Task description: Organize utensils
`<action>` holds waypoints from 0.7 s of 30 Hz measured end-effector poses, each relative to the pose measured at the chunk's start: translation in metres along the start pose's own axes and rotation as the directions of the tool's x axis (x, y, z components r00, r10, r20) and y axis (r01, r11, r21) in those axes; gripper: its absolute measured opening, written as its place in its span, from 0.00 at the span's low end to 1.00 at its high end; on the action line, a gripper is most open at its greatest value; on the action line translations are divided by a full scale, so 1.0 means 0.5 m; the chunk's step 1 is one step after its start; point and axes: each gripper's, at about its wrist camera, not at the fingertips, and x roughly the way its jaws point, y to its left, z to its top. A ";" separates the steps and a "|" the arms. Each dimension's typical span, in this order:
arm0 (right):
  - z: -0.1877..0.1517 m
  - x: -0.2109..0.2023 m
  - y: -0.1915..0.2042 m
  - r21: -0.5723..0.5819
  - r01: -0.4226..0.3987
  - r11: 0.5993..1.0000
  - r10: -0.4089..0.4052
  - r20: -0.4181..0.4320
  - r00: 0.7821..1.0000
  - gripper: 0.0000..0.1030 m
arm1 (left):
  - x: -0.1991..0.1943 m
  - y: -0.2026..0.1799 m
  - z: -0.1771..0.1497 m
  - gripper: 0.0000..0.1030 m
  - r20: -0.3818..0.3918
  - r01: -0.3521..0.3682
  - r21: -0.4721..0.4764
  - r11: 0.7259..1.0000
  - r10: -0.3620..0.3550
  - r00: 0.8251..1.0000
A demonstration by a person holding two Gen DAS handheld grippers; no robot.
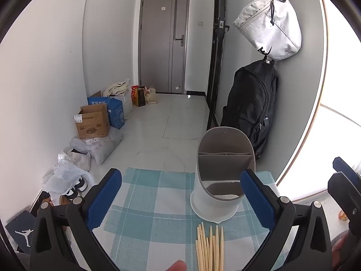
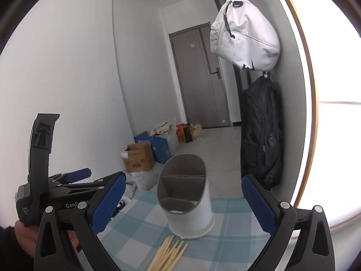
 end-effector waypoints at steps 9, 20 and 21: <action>0.001 -0.003 -0.002 0.011 -0.004 1.000 0.004 -0.001 1.000 1.00 | 0.001 -0.004 0.010 0.99 -0.019 0.023 0.001 1.000 -0.023 1.000; -0.002 0.001 -0.003 -0.001 0.001 1.000 -0.001 -0.007 1.000 1.00 | 0.003 0.004 0.001 0.99 -0.015 0.026 -0.012 1.000 -0.026 1.000; -0.002 -0.001 0.000 -0.003 0.001 1.000 -0.001 -0.006 1.000 1.00 | 0.004 0.004 0.000 0.99 -0.015 0.025 -0.012 1.000 -0.025 1.000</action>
